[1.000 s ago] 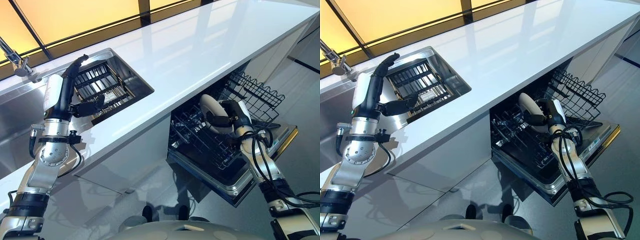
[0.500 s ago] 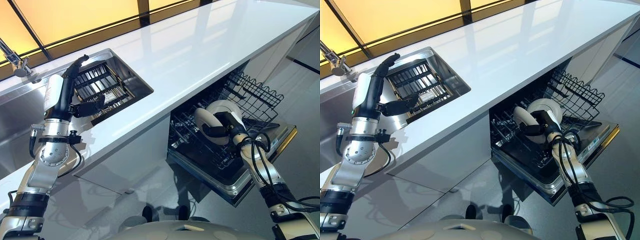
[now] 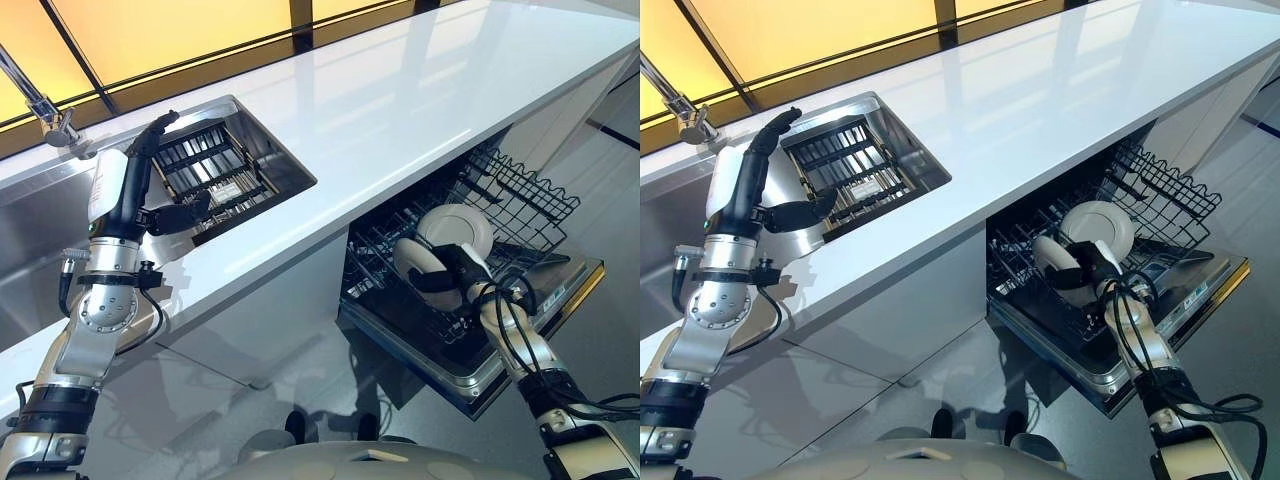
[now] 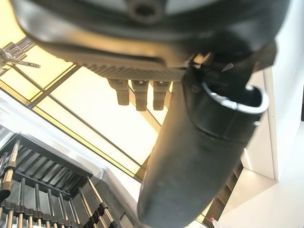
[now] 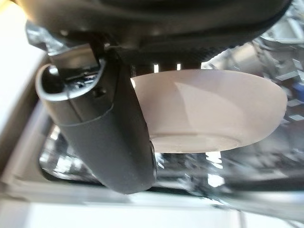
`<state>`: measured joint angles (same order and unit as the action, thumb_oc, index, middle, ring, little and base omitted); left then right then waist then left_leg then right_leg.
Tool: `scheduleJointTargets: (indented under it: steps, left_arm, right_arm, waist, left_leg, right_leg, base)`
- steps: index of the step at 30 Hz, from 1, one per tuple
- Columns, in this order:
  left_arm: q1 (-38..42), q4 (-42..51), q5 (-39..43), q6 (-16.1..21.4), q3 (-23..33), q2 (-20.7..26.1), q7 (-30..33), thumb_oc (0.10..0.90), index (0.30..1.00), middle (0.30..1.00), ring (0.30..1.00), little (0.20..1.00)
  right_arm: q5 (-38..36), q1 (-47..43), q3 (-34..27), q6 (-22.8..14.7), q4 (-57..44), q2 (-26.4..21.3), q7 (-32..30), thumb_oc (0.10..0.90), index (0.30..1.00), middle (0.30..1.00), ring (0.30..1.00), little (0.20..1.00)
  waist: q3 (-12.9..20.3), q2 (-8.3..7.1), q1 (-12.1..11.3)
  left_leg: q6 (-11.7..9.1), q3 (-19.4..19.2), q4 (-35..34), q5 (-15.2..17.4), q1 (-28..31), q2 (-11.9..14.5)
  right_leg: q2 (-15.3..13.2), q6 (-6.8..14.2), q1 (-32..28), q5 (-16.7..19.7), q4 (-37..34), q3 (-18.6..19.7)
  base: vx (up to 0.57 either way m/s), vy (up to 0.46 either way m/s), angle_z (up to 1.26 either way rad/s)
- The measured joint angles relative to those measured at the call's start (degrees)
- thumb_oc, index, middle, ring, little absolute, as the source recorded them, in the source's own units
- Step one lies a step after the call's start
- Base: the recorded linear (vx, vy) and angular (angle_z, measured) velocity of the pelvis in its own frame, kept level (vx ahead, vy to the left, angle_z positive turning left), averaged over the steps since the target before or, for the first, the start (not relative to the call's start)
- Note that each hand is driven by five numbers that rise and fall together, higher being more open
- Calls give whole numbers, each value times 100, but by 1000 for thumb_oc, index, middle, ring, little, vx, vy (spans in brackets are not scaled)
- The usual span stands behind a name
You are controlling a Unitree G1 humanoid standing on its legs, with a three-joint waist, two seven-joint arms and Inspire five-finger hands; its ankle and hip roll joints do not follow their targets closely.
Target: Pick up plates and place into dishwasher.
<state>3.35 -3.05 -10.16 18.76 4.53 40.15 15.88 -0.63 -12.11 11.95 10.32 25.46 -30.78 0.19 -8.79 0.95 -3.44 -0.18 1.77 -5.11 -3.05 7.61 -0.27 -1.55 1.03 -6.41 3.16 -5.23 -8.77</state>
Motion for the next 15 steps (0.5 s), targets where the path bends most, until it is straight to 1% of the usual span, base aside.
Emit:
scheduleJointTargets:
  steps: [4,5,6,7,8,11,13,15]
  left_arm:
    - [20,0,0,-4,-38,0,-62,800,900,900,900,900]
    - [21,0,1,-9,-38,0,-63,800,900,900,900,900]
    - [23,0,1,-9,-39,0,-71,800,900,900,900,900]
    - [31,0,1,-12,-39,1,-97,800,900,900,900,900]
    - [61,0,1,-14,-46,1,-149,800,900,900,900,900]
    - [101,0,3,-15,-51,16,-172,800,900,900,900,900]
    - [106,0,4,-14,-51,42,-180,800,900,900,900,900]
    - [106,0,4,-14,-51,43,-180,800,900,900,900,900]
  right_arm:
    - [4,-307,92,118,222,-2,-7,108,307,307,307,208]
    - [4,-363,117,135,272,-2,-5,276,451,451,451,376]
    - [7,-418,158,153,313,-2,-9,701,815,815,815,801]
    - [6,-467,200,159,366,-2,-8,800,900,900,900,900]
    - [6,-470,217,162,366,-2,-8,800,900,900,900,900]
    - [6,-491,247,161,366,-1,-124,800,900,900,900,900]
    - [6,-521,247,142,360,-1,-313,800,900,900,900,900]
    - [3,-522,246,21,334,0,-591,800,900,900,900,900]
  waist:
    - [2,-5,-11]
    - [2,-5,-16]
    - [2,-5,-22]
    - [2,-5,-36]
    - [2,-5,-83]
    - [0,-8,-104]
    - [-1,-9,-106]
    - [-2,-11,-102]
  left_leg:
    - [-3,13,0,-3,6,1]
    - [-3,17,0,-4,8,2]
    - [-4,22,1,-5,8,3]
    - [-4,25,1,-5,8,2]
    - [-4,26,1,-5,8,2]
    - [-2,42,1,-6,11,-2]
    - [-2,41,1,-7,11,-4]
    - [-2,35,1,-6,10,-3]
  right_leg:
    - [0,0,-12,0,0,-16]
    - [0,0,-15,0,0,-23]
    - [-1,0,-16,0,0,-40]
    - [-3,0,-17,0,0,-54]
    - [-4,0,-17,0,0,-65]
    - [-11,0,-25,0,0,-129]
    - [-12,0,-25,0,0,-128]
    - [-11,0,-21,0,0,-124]
  base:
    - [0,0,0]
    - [-1,-11,4]
    - [0,0,0]
    - [0,0,0]
    - [0,0,0]
    - [1,-4,1]
    - [0,0,0]
    - [0,0,0]
